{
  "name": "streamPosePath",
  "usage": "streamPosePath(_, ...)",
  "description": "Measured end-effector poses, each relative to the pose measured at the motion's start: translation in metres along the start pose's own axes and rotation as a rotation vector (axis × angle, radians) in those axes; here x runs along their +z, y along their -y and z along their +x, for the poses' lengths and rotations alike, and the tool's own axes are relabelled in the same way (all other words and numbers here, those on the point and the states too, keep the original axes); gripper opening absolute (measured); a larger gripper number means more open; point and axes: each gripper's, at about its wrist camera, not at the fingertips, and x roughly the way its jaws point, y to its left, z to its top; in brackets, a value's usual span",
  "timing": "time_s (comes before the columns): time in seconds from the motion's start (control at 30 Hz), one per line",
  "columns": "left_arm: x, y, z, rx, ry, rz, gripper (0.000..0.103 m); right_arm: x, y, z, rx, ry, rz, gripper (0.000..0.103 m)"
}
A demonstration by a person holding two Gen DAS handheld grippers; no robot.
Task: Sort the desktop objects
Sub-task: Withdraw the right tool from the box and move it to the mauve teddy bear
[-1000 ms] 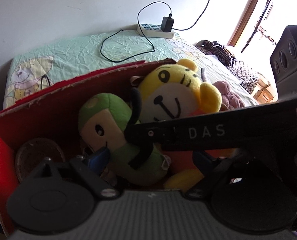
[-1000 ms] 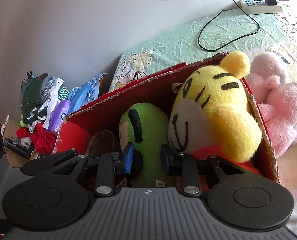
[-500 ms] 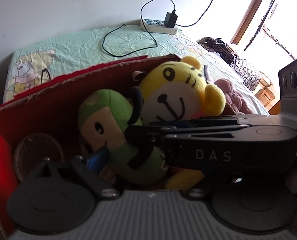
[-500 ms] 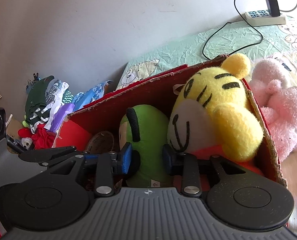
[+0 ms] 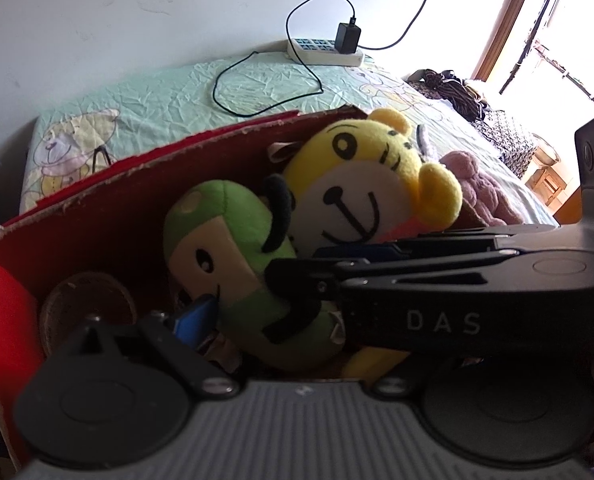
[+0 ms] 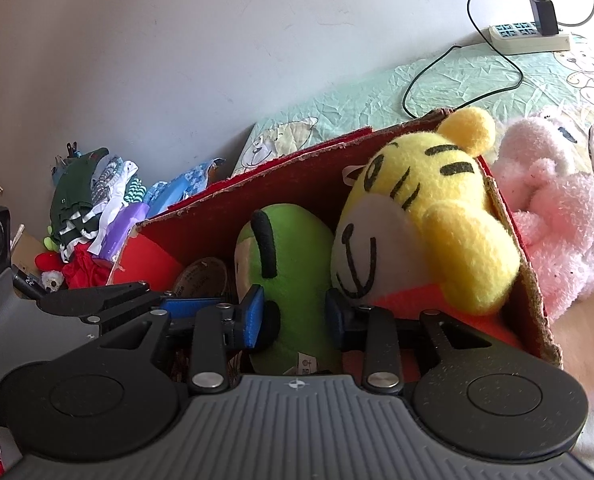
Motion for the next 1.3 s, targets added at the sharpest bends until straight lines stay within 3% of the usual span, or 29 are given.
streamPosePath(0.17,-0.002,0.001,-0.005,0.031,0.024,-0.013,0.095,-0.001,-0.002,-0.010,-0.001,0.003,0.016,0.035)
streamPosePath(0.4,-0.011,0.020,-0.024,0.063,0.068,-0.014,0.095,-0.009,0.006,-0.037,0.070,0.069,0.029,0.036)
streamPosePath(0.7,-0.008,0.061,-0.051,0.020,0.141,-0.044,0.095,-0.015,0.052,-0.084,0.226,0.148,0.127,0.036)
streamPosePath(0.87,0.004,0.109,-0.055,-0.047,0.185,-0.020,0.095,-0.019,0.089,-0.117,0.248,0.190,0.158,0.037)
streamPosePath(1.0,0.017,0.158,-0.033,-0.106,0.180,0.023,0.095,-0.022,0.132,-0.142,0.225,0.210,0.195,0.037)
streamPosePath(1.3,0.036,0.243,0.055,-0.133,0.058,0.073,0.095,-0.029,0.225,-0.164,0.116,0.175,0.289,0.037)
